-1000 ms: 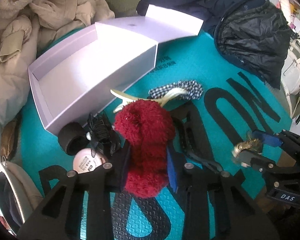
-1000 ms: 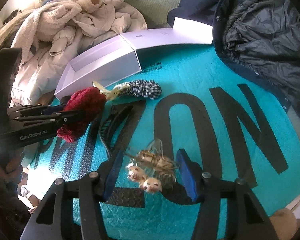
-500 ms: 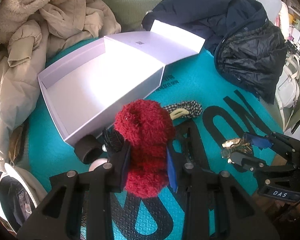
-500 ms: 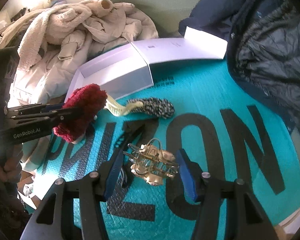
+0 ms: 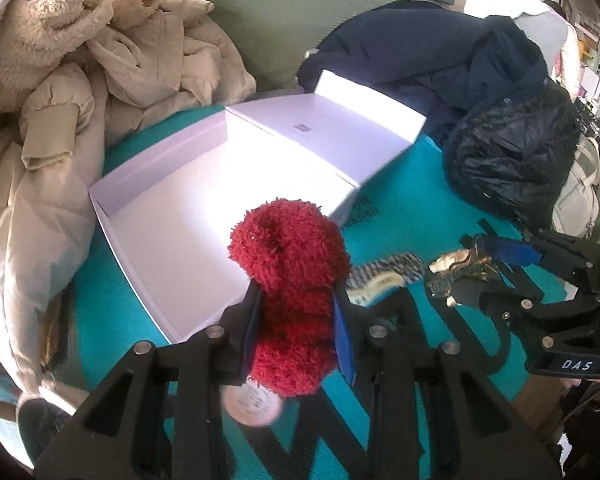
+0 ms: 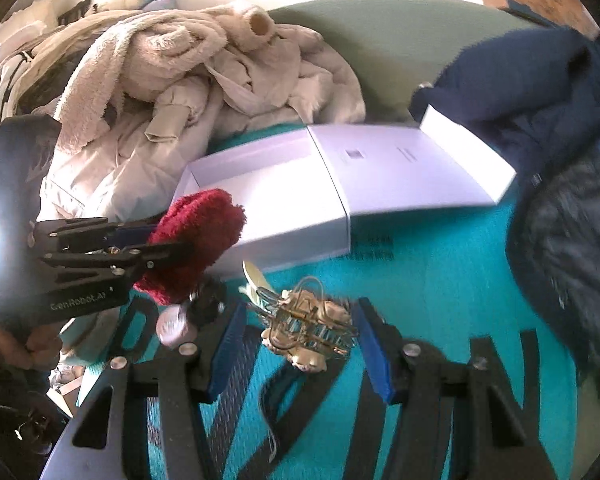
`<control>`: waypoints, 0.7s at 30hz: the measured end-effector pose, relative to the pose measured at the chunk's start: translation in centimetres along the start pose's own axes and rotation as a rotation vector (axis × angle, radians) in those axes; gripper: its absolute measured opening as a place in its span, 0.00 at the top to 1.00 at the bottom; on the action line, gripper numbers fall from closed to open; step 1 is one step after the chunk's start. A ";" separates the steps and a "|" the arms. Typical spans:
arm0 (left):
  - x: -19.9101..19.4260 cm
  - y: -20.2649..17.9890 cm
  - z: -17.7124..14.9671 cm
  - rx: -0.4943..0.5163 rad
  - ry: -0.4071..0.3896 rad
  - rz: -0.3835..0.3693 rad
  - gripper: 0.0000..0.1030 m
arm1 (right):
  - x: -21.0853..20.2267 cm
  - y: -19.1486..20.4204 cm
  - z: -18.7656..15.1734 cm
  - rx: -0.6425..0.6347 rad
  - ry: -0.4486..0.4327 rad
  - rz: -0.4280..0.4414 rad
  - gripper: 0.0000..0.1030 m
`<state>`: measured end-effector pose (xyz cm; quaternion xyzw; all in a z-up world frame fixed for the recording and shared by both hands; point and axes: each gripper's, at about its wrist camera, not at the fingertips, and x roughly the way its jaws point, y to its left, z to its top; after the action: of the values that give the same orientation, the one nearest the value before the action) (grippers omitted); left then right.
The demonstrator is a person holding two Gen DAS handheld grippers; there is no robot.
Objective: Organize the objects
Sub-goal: 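Carry the red scrunchie into the white box with the left tool while the right tool carries the gold clip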
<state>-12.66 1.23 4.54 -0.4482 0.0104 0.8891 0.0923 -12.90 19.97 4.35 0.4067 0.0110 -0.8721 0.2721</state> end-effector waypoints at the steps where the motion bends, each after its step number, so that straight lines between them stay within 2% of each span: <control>1: 0.1 0.5 0.4 -0.002 -0.002 0.002 0.70 | 0.3 0.2 0.5 -0.008 -0.003 0.005 0.46; 5: 0.7 2.2 2.3 0.016 -0.002 0.014 0.70 | 1.7 0.7 2.6 -0.032 -0.005 0.028 0.46; 13: 2.0 6.2 5.8 0.036 -0.035 0.108 0.70 | 4.4 1.4 7.2 -0.064 -0.058 0.074 0.46; 21: 5.3 9.9 6.8 0.012 -0.005 0.140 0.70 | 8.1 1.7 10.7 -0.090 -0.062 0.104 0.46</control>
<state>-22.88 -7.03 3.79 -0.4436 0.0469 0.8944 0.0329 -23.84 12.17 6.04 0.3667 0.0206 -0.8675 0.3354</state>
